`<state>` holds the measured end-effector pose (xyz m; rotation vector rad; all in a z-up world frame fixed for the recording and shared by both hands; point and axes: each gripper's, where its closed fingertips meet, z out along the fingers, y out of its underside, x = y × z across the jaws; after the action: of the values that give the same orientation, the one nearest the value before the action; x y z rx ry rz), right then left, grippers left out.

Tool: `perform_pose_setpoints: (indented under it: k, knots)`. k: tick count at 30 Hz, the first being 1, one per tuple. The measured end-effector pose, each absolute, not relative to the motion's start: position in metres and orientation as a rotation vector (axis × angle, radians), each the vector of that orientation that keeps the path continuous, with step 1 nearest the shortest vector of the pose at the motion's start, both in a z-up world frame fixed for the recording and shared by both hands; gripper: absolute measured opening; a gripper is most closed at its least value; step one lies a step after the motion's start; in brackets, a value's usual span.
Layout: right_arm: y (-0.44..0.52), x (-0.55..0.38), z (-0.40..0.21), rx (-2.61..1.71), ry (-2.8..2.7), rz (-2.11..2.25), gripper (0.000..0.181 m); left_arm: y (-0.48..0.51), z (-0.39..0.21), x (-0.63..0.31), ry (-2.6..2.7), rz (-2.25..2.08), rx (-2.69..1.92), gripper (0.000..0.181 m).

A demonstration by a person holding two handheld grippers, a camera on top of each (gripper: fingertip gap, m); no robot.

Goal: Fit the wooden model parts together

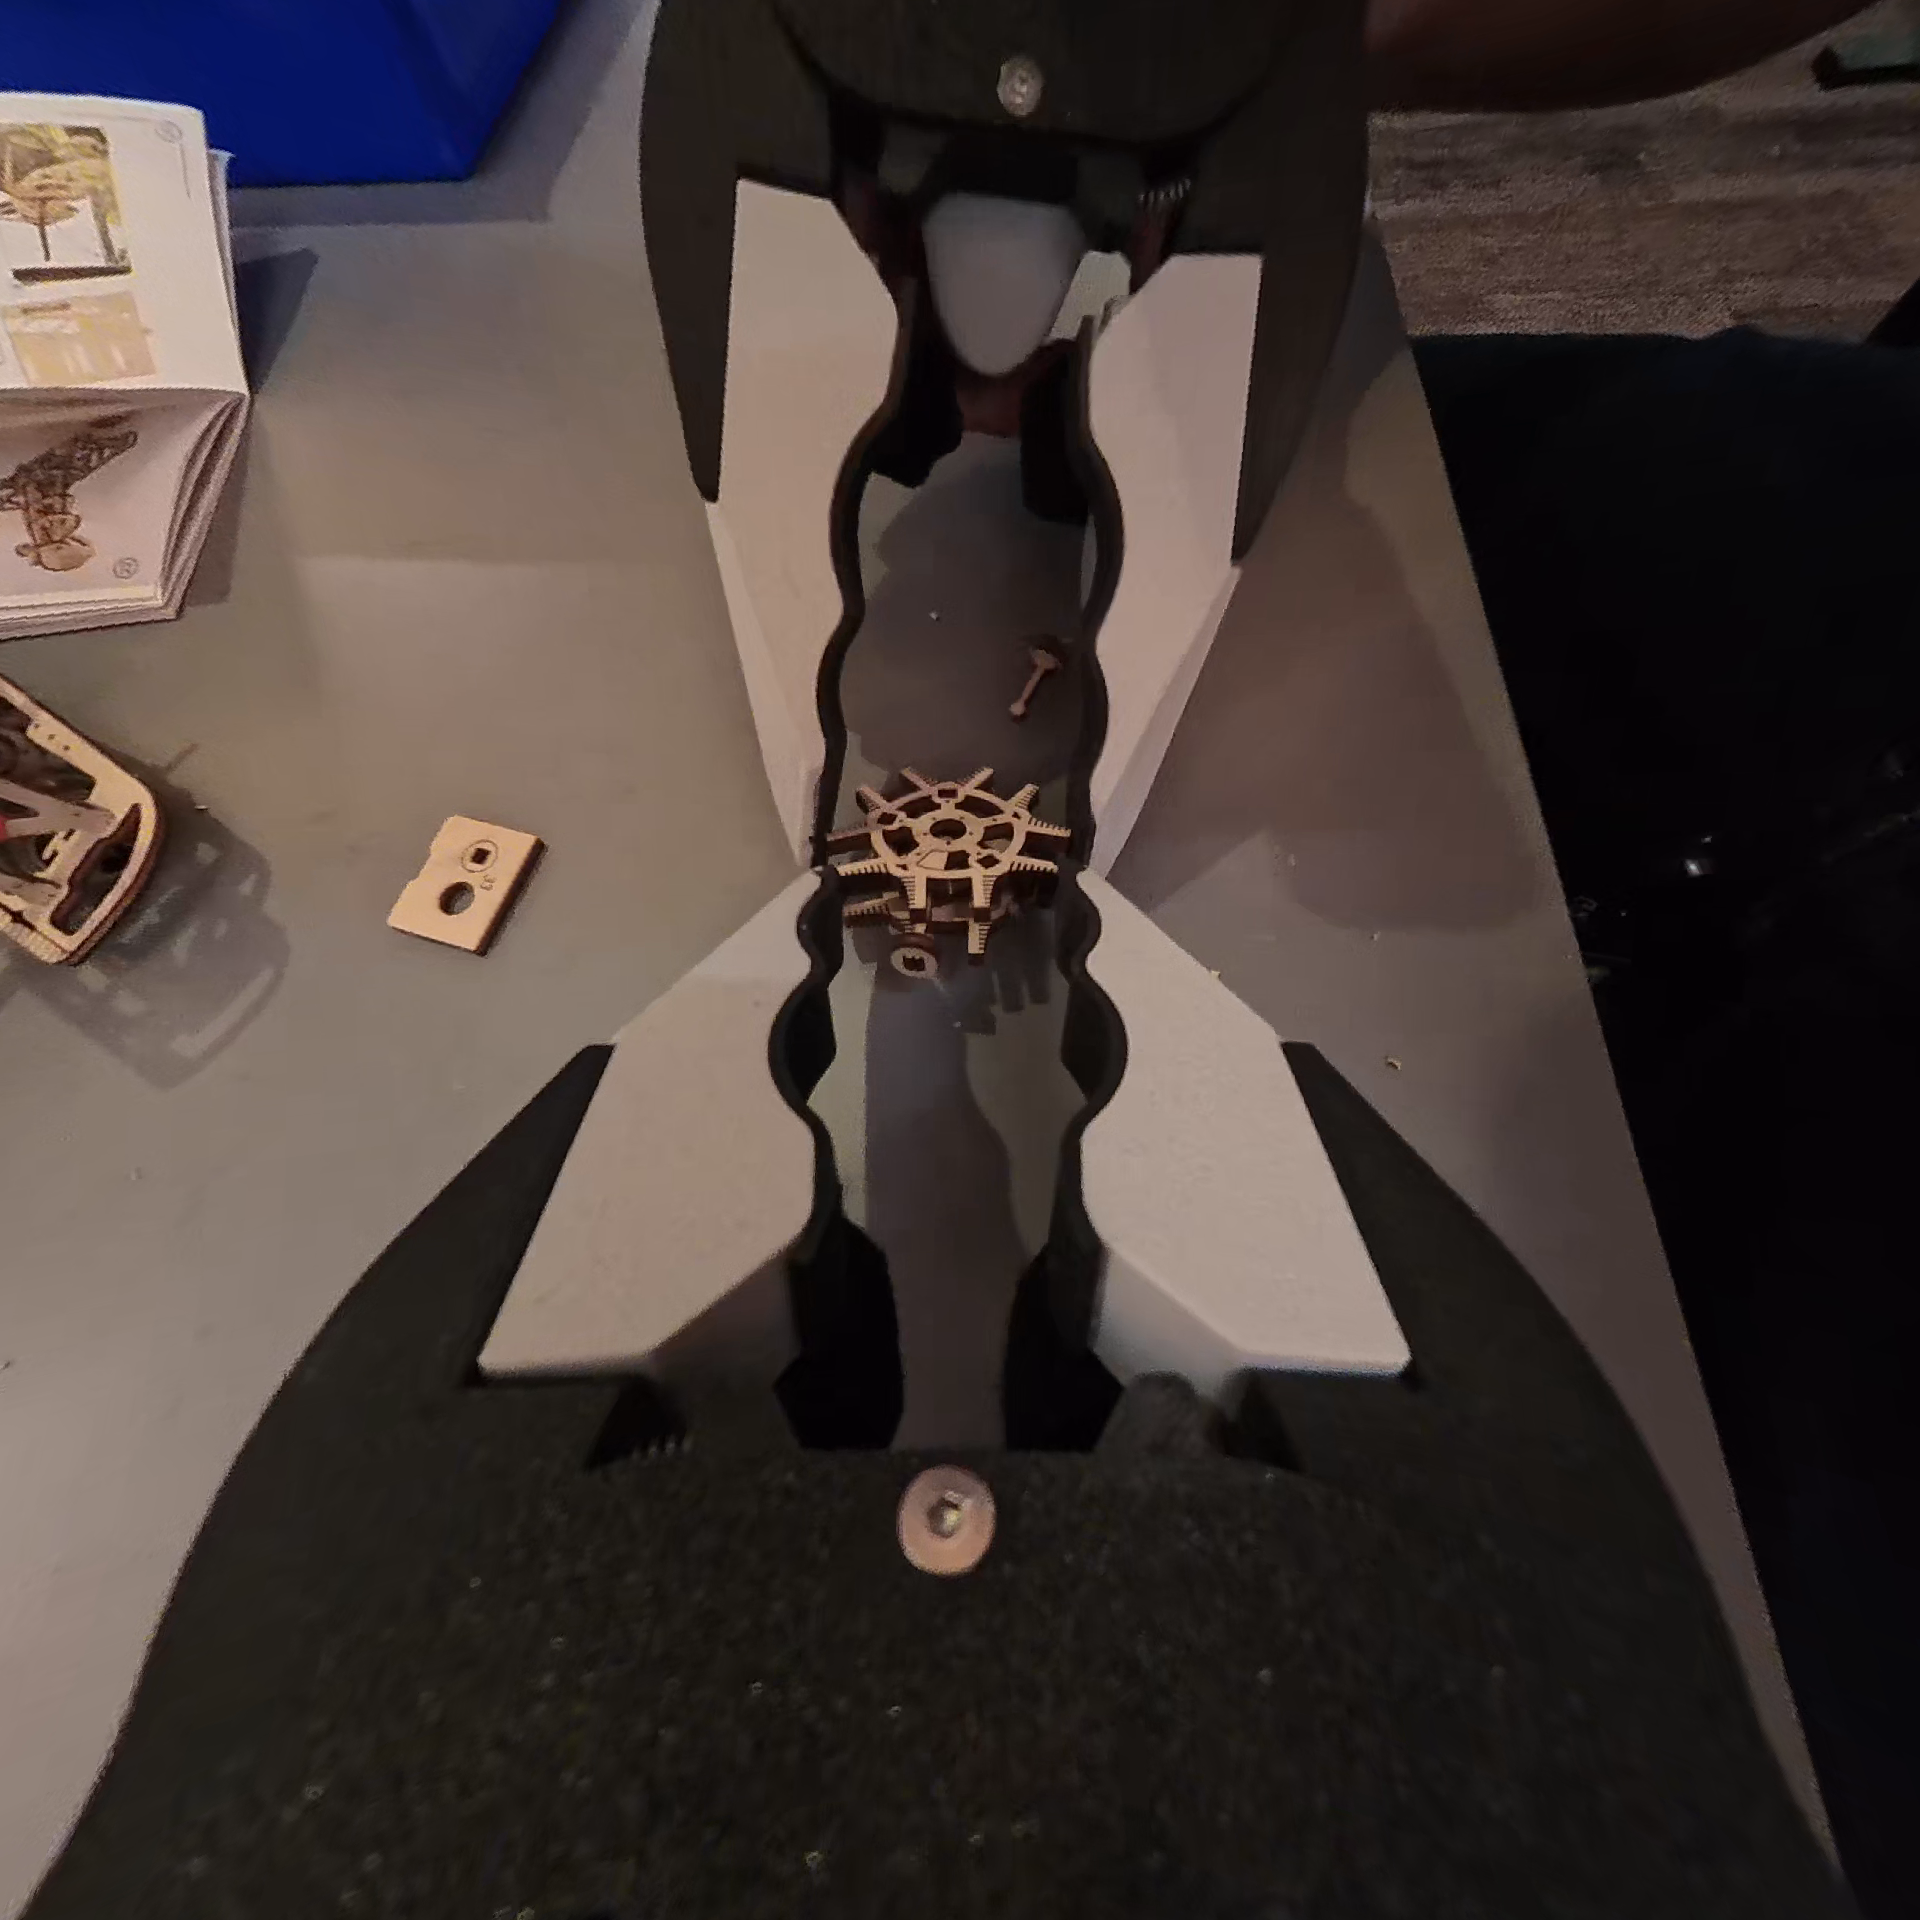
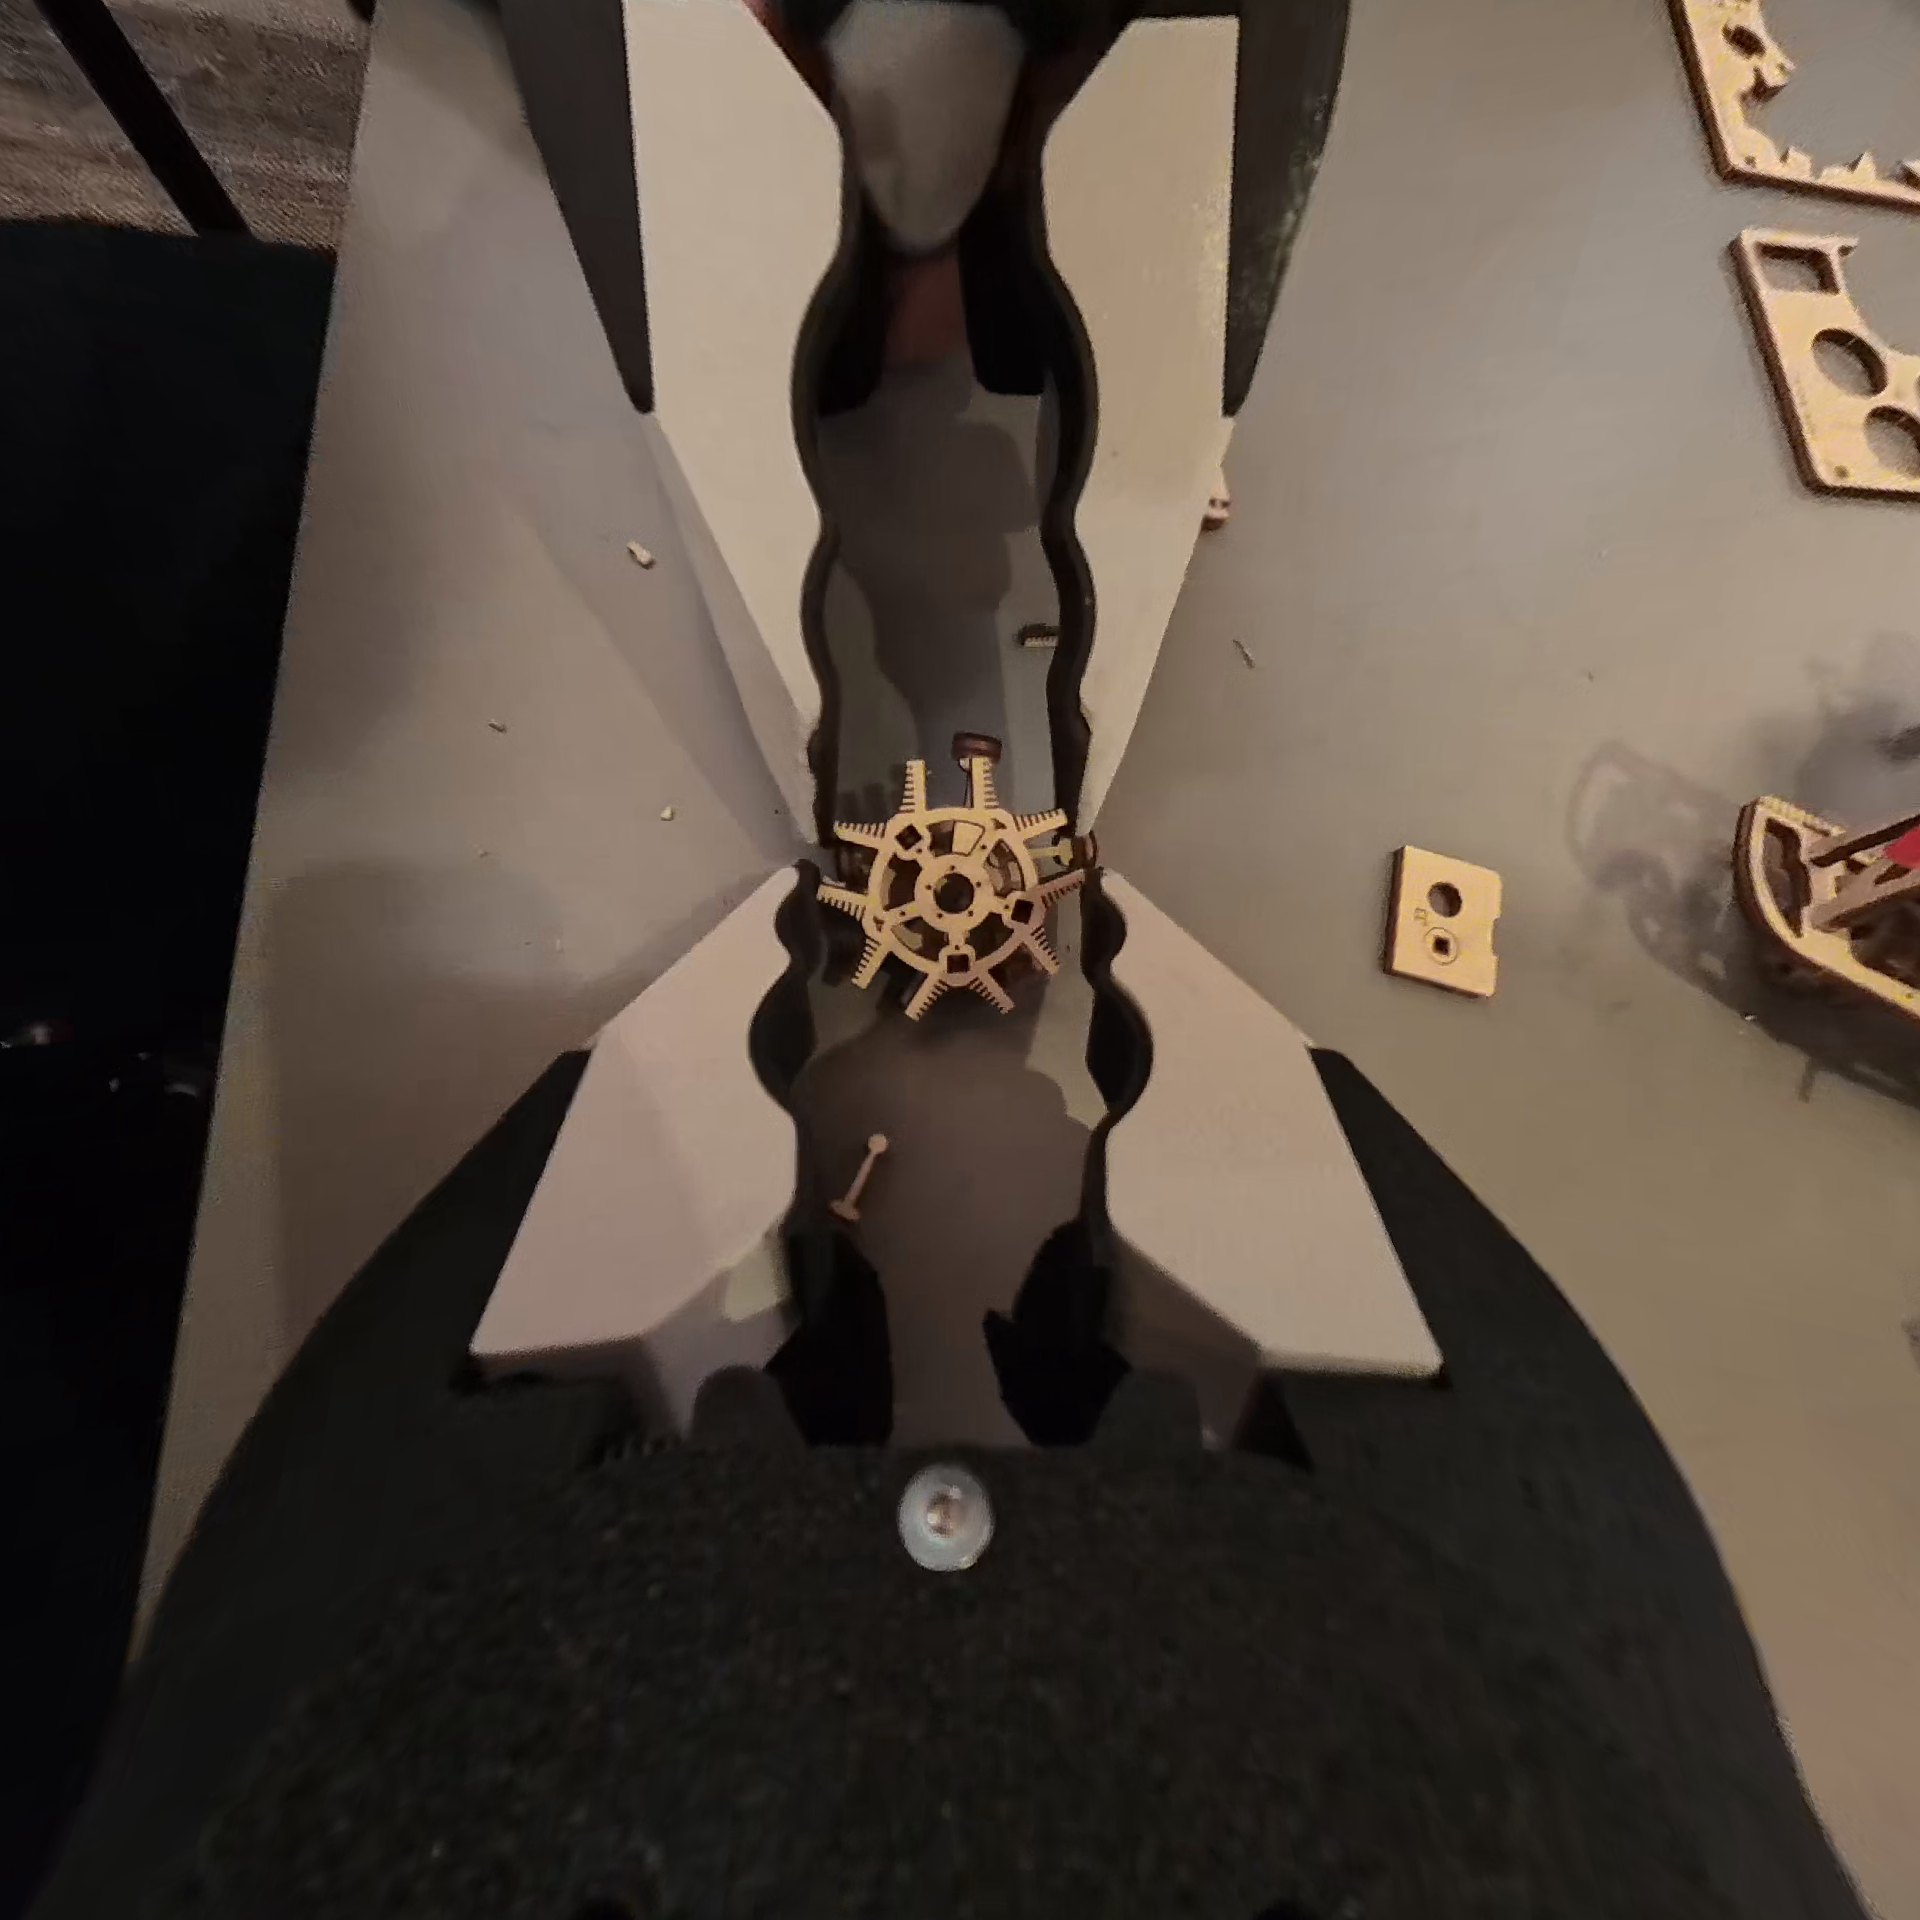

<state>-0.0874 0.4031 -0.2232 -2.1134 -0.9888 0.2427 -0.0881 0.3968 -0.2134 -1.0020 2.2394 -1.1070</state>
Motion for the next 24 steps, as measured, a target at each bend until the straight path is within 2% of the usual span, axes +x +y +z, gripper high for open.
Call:
perform_pose_setpoints:
  k: [2, 4, 5, 7, 9, 10, 17, 24]
  knots:
    - [0.403, -0.085, -0.22, -2.133, -0.934, 0.282, 0.049, 0.398, -0.209, -0.087, 2.216, -1.138, -1.01, 0.041]
    - [0.403, -0.082, -0.215, -2.139, -0.861, 0.333, 0.049, 0.403, -0.206, -0.085, 2.181, -1.163, -1.064, 0.062]
    - [0.402, -0.084, -0.209, -2.115, -0.807, 0.408, 0.049, 0.404, -0.206, -0.085, 2.181, -1.176, -1.086, 0.063]
    - [0.4, -0.088, -0.197, -2.065, -0.709, 0.564, 0.049, 0.404, -0.205, -0.085, 2.171, -1.183, -1.084, 0.051]
    - [0.4, -0.083, -0.199, -2.062, -0.694, 0.55, 0.049, 0.398, -0.199, -0.088, 2.159, -1.209, -1.021, 0.029]
    - [0.398, -0.082, -0.204, -2.076, -0.722, 0.507, 0.049, 0.396, -0.196, -0.089, 2.142, -1.224, -0.995, 0.026]
    - [0.393, -0.09, -0.206, -2.072, -0.895, 0.308, 0.049, 0.392, -0.196, -0.094, 2.19, -1.285, -1.018, 0.014]
    - [0.392, -0.09, -0.205, -2.061, -0.929, 0.305, 0.049, 0.39, -0.194, -0.095, 2.182, -1.291, -0.995, 0.013]
